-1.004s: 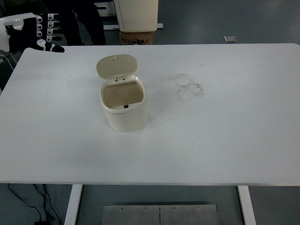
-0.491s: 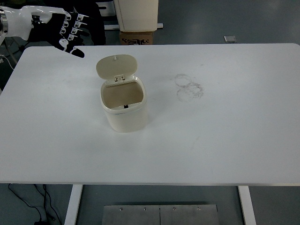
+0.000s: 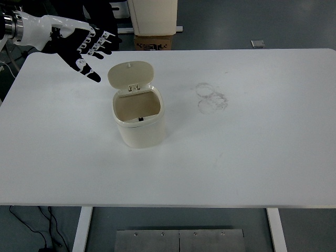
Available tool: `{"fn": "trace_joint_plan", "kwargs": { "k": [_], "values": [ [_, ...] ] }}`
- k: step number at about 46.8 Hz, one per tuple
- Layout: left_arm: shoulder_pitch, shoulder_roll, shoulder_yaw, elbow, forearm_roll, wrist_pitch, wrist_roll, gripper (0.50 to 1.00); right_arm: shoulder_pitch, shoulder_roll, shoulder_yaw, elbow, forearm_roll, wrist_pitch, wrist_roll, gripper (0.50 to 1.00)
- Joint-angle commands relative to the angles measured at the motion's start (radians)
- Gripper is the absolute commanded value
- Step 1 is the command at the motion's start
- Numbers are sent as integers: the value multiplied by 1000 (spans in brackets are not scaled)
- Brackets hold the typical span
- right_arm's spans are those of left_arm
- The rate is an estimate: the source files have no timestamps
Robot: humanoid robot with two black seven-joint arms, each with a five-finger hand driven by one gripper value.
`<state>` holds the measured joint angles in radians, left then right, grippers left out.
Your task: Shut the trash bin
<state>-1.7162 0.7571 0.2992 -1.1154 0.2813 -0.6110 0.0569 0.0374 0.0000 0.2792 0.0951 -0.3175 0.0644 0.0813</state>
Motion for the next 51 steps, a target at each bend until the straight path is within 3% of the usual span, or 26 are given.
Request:
{"fn": "trace_joint_plan", "kwargs": {
  "k": [1, 51],
  "values": [
    [0, -2, 0, 0, 10, 0, 0, 1000, -1, 0, 0, 0, 0, 0, 0, 991],
    [-5, -111, 0, -4, 73, 0, 0, 1000, 1, 0, 0, 0, 0, 0, 0, 991]
  ]
}}
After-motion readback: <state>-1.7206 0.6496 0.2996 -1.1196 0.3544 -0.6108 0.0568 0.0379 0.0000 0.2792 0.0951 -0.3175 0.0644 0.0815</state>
